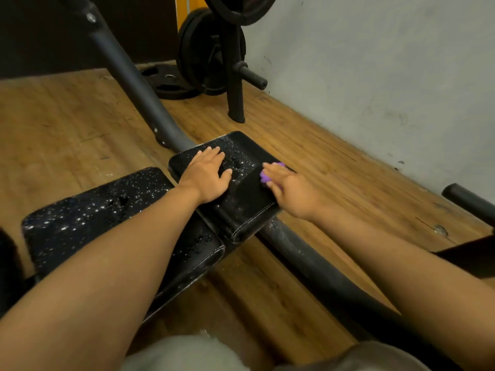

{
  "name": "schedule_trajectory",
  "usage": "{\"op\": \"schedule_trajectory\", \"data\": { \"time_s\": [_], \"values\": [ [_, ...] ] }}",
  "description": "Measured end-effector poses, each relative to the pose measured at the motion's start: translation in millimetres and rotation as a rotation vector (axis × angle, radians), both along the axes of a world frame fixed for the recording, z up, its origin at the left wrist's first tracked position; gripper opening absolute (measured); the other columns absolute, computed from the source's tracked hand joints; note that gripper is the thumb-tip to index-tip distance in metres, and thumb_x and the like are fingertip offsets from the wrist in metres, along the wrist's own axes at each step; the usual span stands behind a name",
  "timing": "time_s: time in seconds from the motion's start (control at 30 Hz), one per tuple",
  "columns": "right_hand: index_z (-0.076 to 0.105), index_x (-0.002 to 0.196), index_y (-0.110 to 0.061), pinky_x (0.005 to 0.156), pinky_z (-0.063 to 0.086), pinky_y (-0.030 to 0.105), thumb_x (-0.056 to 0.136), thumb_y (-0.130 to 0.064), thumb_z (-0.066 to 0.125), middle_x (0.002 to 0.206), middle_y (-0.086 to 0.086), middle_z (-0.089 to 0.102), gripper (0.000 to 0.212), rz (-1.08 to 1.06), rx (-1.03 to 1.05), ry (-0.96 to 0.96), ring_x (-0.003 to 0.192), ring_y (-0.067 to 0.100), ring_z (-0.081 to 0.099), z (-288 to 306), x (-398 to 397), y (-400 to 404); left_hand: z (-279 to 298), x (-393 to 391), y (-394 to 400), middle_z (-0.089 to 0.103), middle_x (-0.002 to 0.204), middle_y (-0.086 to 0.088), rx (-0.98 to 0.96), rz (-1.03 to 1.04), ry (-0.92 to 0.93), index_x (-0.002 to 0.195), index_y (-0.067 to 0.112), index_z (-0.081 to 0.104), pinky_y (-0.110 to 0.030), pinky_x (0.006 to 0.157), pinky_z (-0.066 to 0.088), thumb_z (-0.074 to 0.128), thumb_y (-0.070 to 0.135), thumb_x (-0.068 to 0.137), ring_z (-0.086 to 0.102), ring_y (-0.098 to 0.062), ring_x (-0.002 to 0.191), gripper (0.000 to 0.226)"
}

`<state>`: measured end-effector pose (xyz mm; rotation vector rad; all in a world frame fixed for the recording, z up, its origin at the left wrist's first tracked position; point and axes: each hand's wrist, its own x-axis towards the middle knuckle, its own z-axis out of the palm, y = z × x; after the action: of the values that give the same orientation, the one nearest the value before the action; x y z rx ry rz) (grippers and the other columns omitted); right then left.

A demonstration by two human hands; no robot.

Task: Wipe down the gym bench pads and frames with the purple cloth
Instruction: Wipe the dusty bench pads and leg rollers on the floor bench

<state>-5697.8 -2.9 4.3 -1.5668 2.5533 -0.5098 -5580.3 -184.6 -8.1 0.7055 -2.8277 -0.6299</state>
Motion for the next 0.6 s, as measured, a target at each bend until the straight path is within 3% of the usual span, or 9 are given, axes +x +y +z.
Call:
{"op": "schedule_trajectory", "data": {
  "time_s": [0.07, 0.17, 0.27, 0.33, 0.47, 0.53, 0.6],
  "values": [
    [0.053, 0.133, -0.008, 0.113, 0.008, 0.019, 0.099, -0.014, 0.043, 0.151, 0.007, 0.035, 0.035, -0.141, -0.025, 0.017, 0.142, 0.019, 0.026, -4, -17, -6, 0, 1, 0, 0.017, 0.16, -0.007, -0.006, -0.013, -0.008, 0.15, 0.006, 0.026, -0.029, 0.119, 0.0, 0.04, 0.035, 0.101, 0.008, -0.019, 0.149, 0.058],
    [0.05, 0.134, -0.009, 0.117, 0.011, 0.026, 0.098, -0.016, 0.044, 0.151, 0.006, 0.035, 0.037, -0.143, -0.04, 0.017, 0.143, 0.019, 0.025, -11, 4, -9, 7, 1, -2, 0.017, 0.16, -0.007, 0.012, -0.027, -0.031, 0.15, 0.006, 0.026, -0.03, 0.119, 0.0, 0.042, 0.034, 0.101, 0.007, -0.019, 0.149, 0.059],
    [0.042, 0.142, -0.012, 0.12, 0.018, 0.031, 0.098, -0.018, 0.047, 0.152, -0.001, 0.034, 0.045, 0.12, -0.08, 0.003, 0.143, 0.013, 0.025, -8, 54, 7, 12, 0, -7, 0.015, 0.161, -0.006, 0.079, -0.057, -0.064, 0.15, 0.007, 0.026, -0.029, 0.118, -0.001, 0.045, 0.031, 0.1, 0.005, -0.018, 0.149, 0.058],
    [0.04, 0.144, -0.014, 0.119, 0.016, 0.024, 0.098, -0.017, 0.046, 0.153, -0.005, 0.031, 0.046, 0.318, -0.045, -0.026, 0.143, 0.007, 0.02, -3, 77, 18, 12, 0, -11, 0.015, 0.161, -0.005, 0.104, -0.066, -0.054, 0.15, 0.008, 0.027, -0.028, 0.118, -0.001, 0.046, 0.029, 0.1, 0.005, -0.017, 0.149, 0.057],
    [0.044, 0.141, -0.011, 0.118, 0.019, 0.022, 0.097, -0.019, 0.045, 0.151, -0.002, 0.036, 0.044, 0.518, -0.023, -0.012, 0.142, 0.008, 0.025, 0, 63, 24, 10, 2, -16, 0.014, 0.161, -0.001, 0.099, -0.099, -0.07, 0.151, 0.011, 0.027, -0.025, 0.117, 0.0, 0.045, 0.029, 0.101, 0.004, -0.013, 0.148, 0.056],
    [0.047, 0.139, -0.013, 0.118, 0.019, 0.025, 0.097, -0.019, 0.046, 0.15, -0.001, 0.038, 0.042, 0.409, -0.016, 0.013, 0.141, 0.008, 0.029, -1, 32, 16, 9, 5, -19, 0.014, 0.161, 0.001, 0.093, -0.116, -0.081, 0.151, 0.012, 0.026, -0.024, 0.117, 0.0, 0.043, 0.029, 0.101, 0.004, -0.011, 0.148, 0.055],
    [0.051, 0.135, -0.012, 0.118, 0.015, 0.024, 0.098, -0.014, 0.047, 0.15, 0.001, 0.037, 0.038, 0.121, -0.029, 0.014, 0.141, 0.013, 0.03, -1, -1, 0, 9, 6, -21, 0.012, 0.161, 0.002, 0.08, -0.132, -0.084, 0.152, 0.013, 0.024, -0.024, 0.117, 0.0, 0.042, 0.03, 0.102, 0.003, -0.01, 0.148, 0.056]
  ]
}}
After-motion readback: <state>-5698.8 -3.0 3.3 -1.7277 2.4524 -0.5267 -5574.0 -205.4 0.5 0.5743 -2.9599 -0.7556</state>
